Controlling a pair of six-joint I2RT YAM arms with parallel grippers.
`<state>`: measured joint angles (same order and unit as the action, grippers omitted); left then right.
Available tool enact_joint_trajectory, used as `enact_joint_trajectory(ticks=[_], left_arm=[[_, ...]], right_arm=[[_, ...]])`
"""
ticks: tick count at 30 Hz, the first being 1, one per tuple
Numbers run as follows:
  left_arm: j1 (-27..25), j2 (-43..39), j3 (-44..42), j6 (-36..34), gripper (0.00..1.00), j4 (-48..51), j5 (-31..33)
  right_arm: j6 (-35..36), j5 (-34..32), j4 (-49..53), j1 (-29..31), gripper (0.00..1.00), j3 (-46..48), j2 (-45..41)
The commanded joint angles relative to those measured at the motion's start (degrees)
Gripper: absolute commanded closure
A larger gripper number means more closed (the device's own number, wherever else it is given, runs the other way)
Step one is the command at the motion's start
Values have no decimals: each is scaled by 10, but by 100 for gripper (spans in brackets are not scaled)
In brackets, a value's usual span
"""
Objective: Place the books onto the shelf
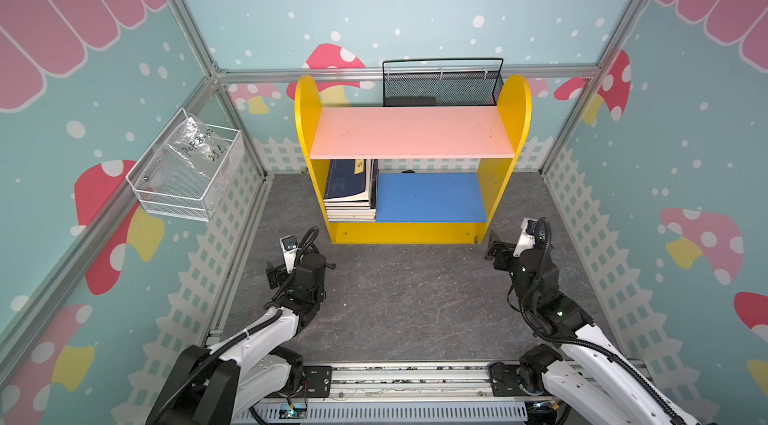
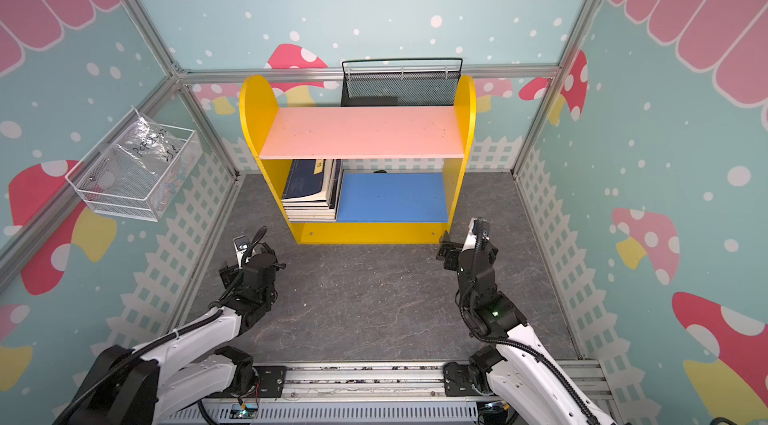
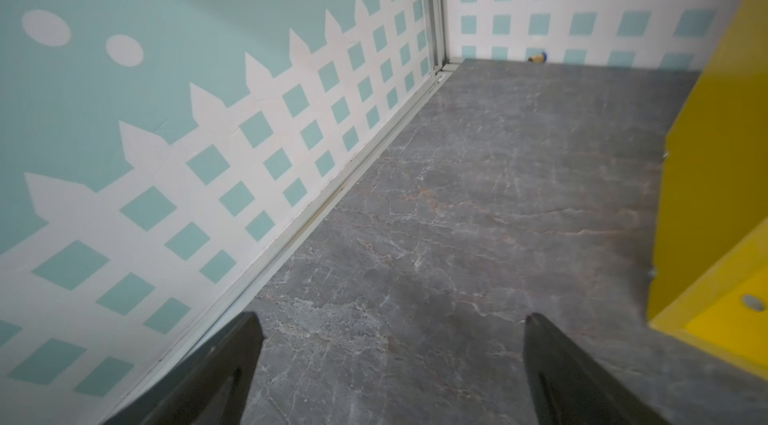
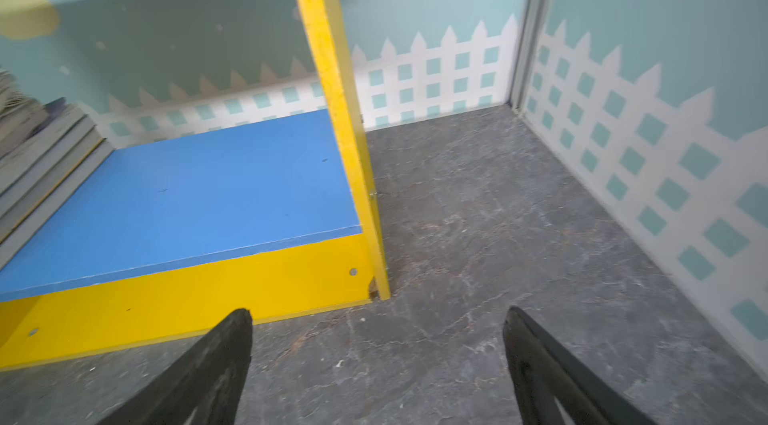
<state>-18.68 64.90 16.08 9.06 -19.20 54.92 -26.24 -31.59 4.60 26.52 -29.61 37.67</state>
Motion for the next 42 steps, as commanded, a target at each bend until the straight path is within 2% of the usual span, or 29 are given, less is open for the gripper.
enact_joint_trajectory(ticks=[1, 6, 9, 10, 12, 14, 17, 21, 24, 25, 28, 30, 32, 33, 34, 37, 38, 39, 41, 42], left_arm=[[7, 54, 2, -98, 1, -225, -1], [22, 170, 5, -139, 0, -432, -35], [25, 231, 12, -132, 0, -485, -85], [22, 253, 14, -159, 0, -521, -84], [14, 243, 18, -158, 0, -497, -83], [29, 231, 5, -140, 0, -492, -118], [41, 228, -16, -135, 0, -521, -164], [61, 227, -28, -127, 0, -529, -220], [105, 236, -28, -95, 1, -509, -317], [109, 265, -23, -100, 0, -547, -314], [116, 224, -11, -76, 1, -456, -321], [123, 254, -5, -78, 0, -495, -309], [127, 224, 11, -60, 1, -416, -316], [134, 230, 14, -57, 1, -417, -324], [138, 242, 18, -61, 1, -430, -325], [148, 229, 51, -47, 1, -336, -343], [156, 240, 59, -47, 0, -336, -348], [156, 232, 57, -41, 1, -327, -352], [157, 234, 57, -44, 1, -332, -353], [157, 237, 57, -46, 0, -336, -352]], right_arm=[[16, -66, 24, -4, 4, 15, -22], [23, -107, 12, -8, 3, 31, -28], [64, -134, -43, -18, 1, 53, -14], [83, -139, -70, -25, 0, 63, -7], [130, -140, -163, -48, 0, 102, 14], [161, -110, -281, -74, 0, 146, 41], [173, -68, -425, -110, 0, 187, 97], [225, -41, -549, -146, 0, 197, 204], [261, 3, -686, -169, 0, 218, 284], [258, 21, -711, -175, 1, 220, 306], [262, 45, -763, -183, 1, 220, 364], [271, 46, -826, -186, 1, 231, 407], [280, 58, -904, -191, 0, 244, 453], [291, 69, -928, -191, 0, 244, 471], [298, 81, -925, -191, 1, 240, 478], [269, 123, -851, -214, 1, 212, 475], [266, 151, -846, -226, 0, 201, 499], [273, 151, -874, -229, 1, 194, 524], [240, 172, -790, -248, 1, 182, 492], [248, 180, -839, -254, 0, 187, 511]])
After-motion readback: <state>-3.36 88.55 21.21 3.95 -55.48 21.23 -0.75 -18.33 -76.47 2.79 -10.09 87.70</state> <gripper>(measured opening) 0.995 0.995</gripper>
